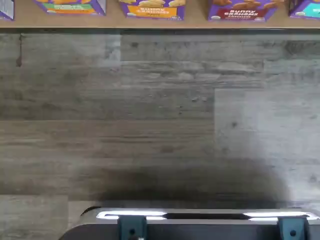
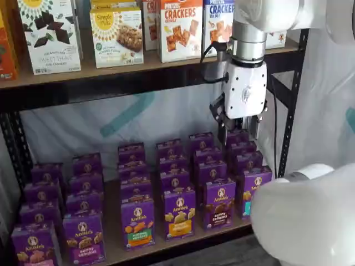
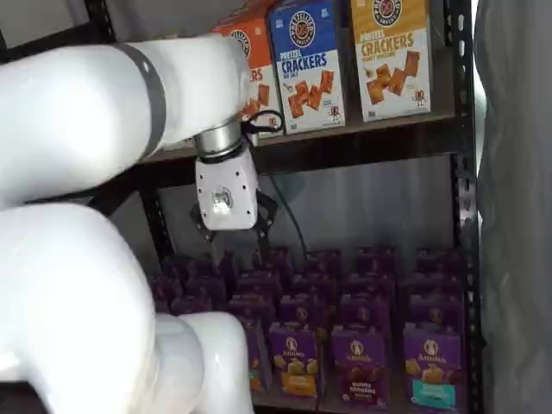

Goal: Pick up the purple box with a brown patch in the center, on the bottom shelf, the fifth box from the left

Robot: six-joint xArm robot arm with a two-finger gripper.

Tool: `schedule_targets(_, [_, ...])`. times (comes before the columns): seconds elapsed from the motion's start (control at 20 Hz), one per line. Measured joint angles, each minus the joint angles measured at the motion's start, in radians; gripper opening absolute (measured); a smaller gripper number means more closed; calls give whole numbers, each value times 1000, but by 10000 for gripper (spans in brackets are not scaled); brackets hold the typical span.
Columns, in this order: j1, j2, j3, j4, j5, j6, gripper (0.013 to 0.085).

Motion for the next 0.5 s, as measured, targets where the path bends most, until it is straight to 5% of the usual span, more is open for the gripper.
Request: schedule_targets(0.5, [16, 14, -1, -26, -19, 20, 850])
